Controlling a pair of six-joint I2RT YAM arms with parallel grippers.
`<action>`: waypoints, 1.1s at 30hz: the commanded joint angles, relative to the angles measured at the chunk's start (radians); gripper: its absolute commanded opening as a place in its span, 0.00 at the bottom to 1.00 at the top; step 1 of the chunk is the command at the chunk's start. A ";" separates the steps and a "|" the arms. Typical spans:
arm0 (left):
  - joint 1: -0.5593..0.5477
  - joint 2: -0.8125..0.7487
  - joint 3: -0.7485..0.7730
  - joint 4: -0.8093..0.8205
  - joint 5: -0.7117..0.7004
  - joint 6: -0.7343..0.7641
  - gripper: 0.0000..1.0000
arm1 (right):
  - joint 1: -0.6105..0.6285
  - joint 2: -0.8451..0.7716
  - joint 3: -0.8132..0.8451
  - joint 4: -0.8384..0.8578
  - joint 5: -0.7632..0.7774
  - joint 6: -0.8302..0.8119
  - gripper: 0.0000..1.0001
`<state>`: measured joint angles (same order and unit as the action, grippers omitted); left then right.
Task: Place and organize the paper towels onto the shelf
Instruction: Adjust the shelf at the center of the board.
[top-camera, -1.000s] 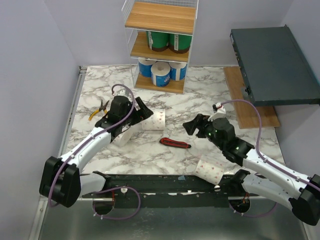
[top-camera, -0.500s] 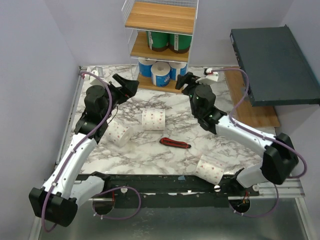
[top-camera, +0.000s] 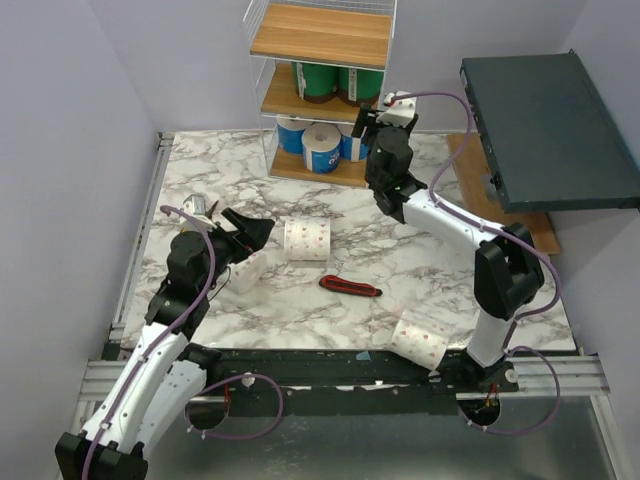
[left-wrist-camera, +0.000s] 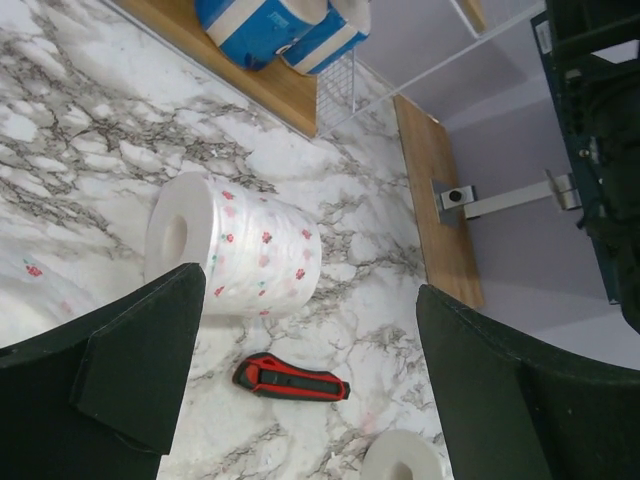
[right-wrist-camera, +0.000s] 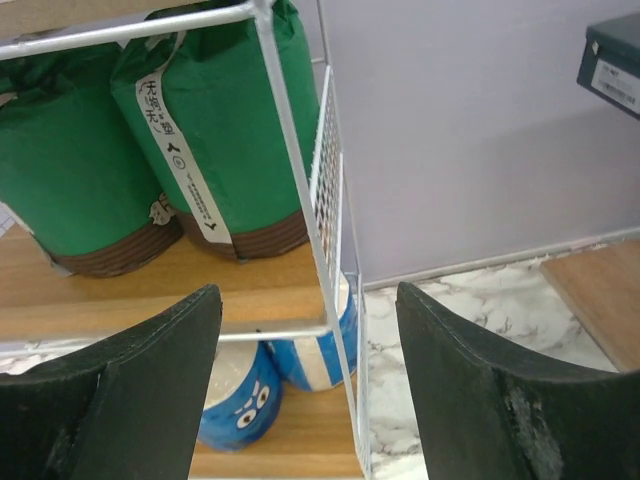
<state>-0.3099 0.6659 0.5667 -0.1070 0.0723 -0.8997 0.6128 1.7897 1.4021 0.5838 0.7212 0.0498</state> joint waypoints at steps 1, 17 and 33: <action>-0.003 -0.066 -0.003 0.000 0.024 0.037 0.89 | -0.018 0.078 0.095 0.006 0.000 -0.104 0.73; -0.003 -0.086 -0.058 0.002 0.029 0.041 0.90 | -0.059 0.190 0.243 -0.082 -0.002 -0.123 0.42; -0.005 -0.084 -0.075 0.023 0.047 0.023 0.90 | -0.059 0.141 0.201 -0.126 -0.085 -0.106 0.01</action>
<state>-0.3099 0.5934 0.5079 -0.1047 0.0921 -0.8761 0.5606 1.9568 1.6146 0.5014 0.7048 -0.0696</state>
